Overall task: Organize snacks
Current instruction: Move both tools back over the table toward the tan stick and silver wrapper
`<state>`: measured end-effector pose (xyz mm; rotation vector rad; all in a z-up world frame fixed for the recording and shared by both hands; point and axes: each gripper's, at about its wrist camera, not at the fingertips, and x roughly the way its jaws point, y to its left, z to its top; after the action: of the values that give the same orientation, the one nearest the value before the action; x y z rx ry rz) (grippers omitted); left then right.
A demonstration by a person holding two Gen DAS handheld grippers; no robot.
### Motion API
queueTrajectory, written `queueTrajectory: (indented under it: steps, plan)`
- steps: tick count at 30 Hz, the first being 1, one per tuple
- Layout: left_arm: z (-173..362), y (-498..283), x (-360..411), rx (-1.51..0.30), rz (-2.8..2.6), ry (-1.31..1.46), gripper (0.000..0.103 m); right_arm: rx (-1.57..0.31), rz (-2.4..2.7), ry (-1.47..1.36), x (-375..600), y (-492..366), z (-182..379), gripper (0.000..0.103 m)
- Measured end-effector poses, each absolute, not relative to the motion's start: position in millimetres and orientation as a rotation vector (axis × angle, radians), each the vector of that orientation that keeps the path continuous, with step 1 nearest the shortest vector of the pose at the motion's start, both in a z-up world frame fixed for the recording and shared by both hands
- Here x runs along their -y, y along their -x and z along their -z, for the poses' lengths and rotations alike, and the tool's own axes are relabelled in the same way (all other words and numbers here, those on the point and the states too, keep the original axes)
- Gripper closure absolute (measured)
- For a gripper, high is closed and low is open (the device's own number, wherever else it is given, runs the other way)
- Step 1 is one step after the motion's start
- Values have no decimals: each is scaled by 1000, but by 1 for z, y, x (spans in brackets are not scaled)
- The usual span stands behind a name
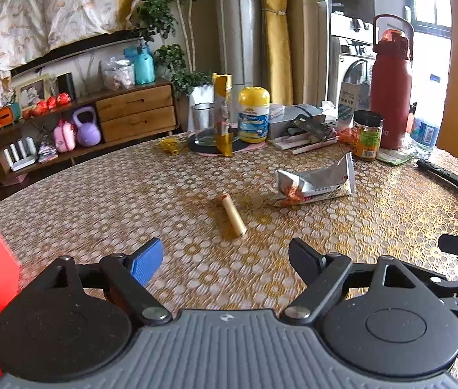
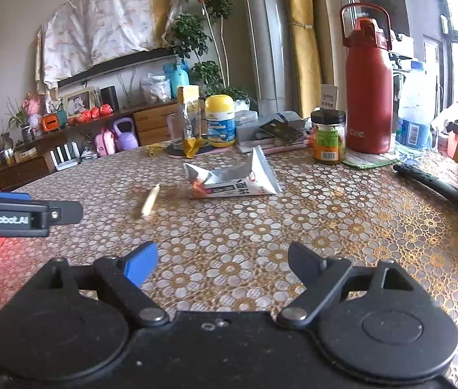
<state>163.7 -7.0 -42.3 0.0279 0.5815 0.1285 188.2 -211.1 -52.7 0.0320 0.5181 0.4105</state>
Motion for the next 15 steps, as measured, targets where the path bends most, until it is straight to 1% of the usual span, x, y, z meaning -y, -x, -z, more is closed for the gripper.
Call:
queueTrajectory:
  steps: [9, 11, 12, 13, 15]
  plan:
    - [63, -217, 9, -572, -162, -42, 18, -529, -392, -44, 222, -214, 56, 15]
    - [68, -227, 9, -577, -159, -38, 18, -531, -392, -52, 223, -219, 56, 12]
    - [70, -232, 8, -580, -163, -35, 18, -531, -390, -55, 224, -221, 56, 7]
    - [72, -236, 8, -582, -165, -32, 18, -527, -387, -58, 224, -223, 57, 6]
    - [77, -244, 8, -591, -163, -26, 29, -522, -393, -58, 224, -227, 57, 6]
